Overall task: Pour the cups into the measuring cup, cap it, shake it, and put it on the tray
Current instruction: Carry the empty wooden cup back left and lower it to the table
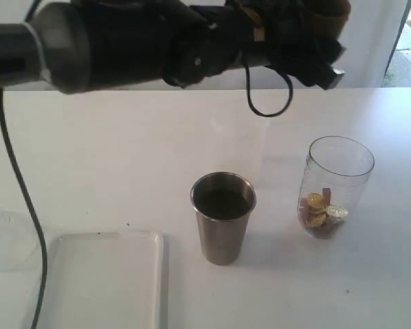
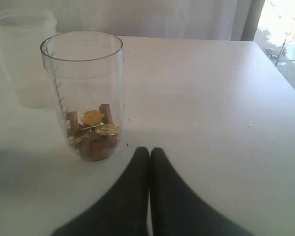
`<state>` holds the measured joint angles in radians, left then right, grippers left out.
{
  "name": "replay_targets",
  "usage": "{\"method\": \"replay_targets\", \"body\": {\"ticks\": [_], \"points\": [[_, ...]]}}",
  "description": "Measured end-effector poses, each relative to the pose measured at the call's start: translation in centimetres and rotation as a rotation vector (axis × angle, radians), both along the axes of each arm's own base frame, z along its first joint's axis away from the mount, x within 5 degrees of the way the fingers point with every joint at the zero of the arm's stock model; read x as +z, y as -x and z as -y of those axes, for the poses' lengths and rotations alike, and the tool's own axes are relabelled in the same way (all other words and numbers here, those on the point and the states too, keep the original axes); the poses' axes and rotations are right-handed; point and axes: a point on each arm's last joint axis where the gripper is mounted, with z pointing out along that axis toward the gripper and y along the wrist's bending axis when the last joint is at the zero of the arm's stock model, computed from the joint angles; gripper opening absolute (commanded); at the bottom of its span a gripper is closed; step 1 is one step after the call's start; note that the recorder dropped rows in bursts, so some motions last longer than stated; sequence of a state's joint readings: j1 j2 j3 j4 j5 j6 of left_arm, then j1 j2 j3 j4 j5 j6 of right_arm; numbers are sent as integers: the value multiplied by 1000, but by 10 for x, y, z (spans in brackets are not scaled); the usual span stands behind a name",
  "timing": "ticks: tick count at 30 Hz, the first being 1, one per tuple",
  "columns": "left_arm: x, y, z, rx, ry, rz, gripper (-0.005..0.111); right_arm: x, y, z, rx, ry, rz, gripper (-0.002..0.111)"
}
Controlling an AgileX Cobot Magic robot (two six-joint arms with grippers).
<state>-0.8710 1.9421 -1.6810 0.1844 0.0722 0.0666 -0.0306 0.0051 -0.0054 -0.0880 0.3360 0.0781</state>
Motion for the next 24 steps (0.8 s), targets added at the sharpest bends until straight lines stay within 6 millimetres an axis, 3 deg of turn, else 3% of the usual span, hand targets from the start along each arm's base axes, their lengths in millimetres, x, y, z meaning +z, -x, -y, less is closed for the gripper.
{"method": "replay_targets", "body": {"ticks": [7, 14, 24], "points": [[13, -2, -39, 86, 7, -76, 0, 0, 0, 0, 0, 0, 0, 0], [-7, 4, -86, 150, 64, -118, 0, 0, 0, 0, 0, 0, 0, 0], [-11, -2, -185, 364, 179, -101, 0, 0, 0, 0, 0, 0, 0, 0]]}}
